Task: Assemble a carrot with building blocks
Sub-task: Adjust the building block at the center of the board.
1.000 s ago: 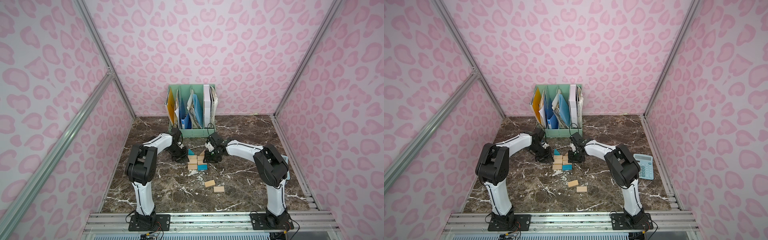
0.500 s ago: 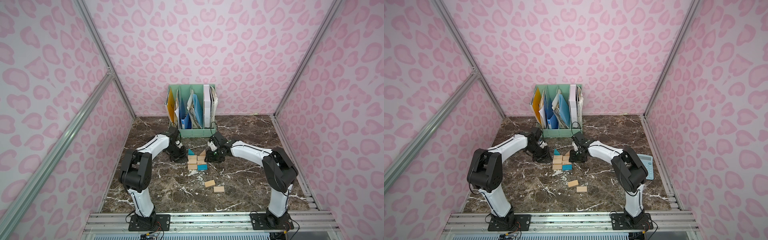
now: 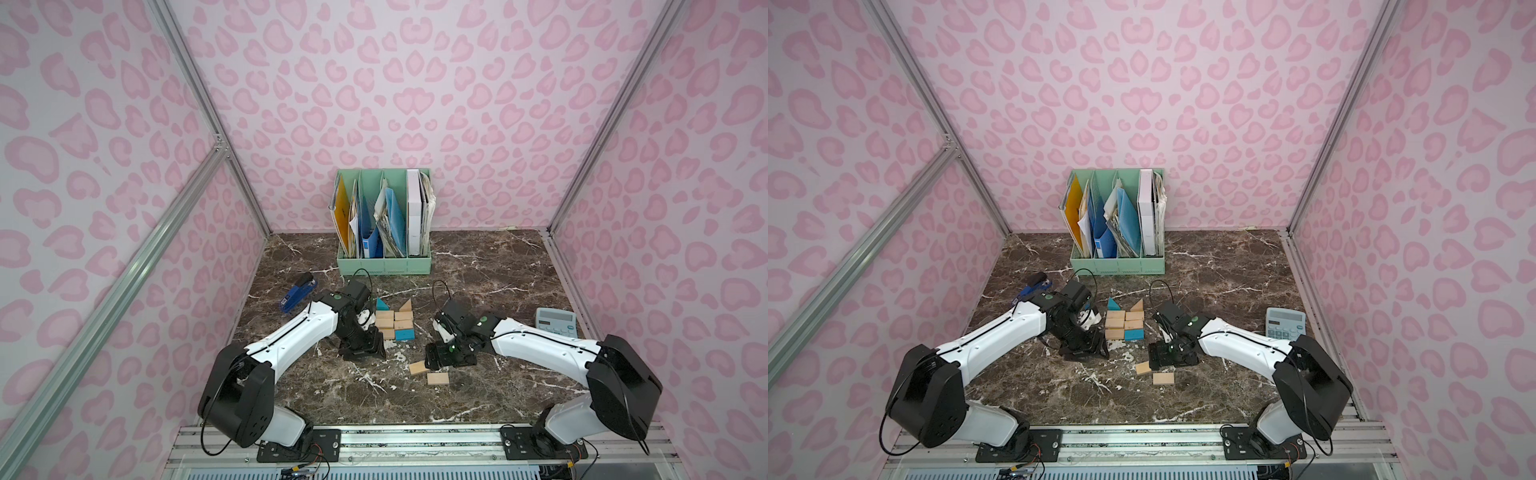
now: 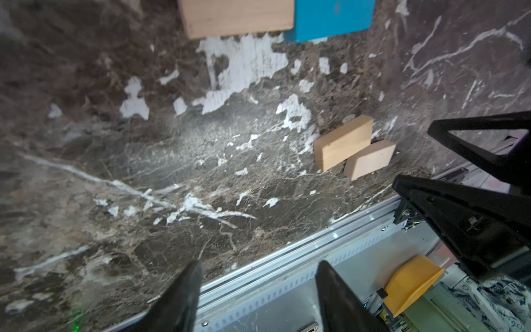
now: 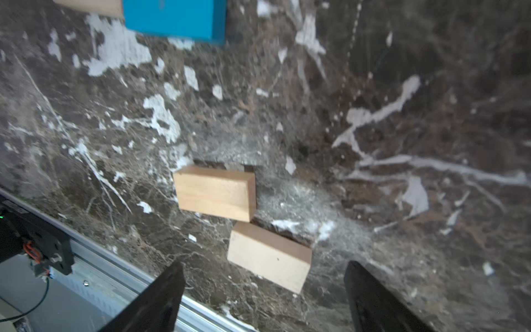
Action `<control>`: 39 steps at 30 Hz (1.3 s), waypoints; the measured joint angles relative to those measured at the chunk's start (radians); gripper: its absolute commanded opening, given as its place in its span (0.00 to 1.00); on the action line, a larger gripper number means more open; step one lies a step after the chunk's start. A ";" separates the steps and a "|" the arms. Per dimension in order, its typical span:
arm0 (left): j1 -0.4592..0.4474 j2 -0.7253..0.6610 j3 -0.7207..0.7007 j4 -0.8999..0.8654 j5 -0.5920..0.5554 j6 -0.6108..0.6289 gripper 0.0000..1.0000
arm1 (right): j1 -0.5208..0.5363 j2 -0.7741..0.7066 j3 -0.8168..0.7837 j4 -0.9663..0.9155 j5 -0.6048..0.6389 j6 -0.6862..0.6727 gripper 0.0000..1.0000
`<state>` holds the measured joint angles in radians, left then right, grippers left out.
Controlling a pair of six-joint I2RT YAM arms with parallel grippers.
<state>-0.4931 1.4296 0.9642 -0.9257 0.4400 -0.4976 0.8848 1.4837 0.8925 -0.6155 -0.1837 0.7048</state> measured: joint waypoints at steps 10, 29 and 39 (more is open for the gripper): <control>-0.042 -0.097 -0.066 0.055 -0.085 -0.163 0.77 | 0.150 0.084 -0.010 -0.048 0.145 0.098 0.99; -0.064 -0.288 -0.174 0.033 -0.165 -0.319 0.75 | 0.154 0.127 -0.010 0.010 0.222 0.121 0.34; -0.064 -0.216 -0.136 0.028 -0.175 -0.306 0.74 | 0.143 0.163 0.028 0.032 0.191 0.079 0.34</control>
<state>-0.5568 1.2140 0.8284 -0.8974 0.2649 -0.8040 1.0283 1.6470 0.9207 -0.5838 0.0071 0.7834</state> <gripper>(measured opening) 0.741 0.331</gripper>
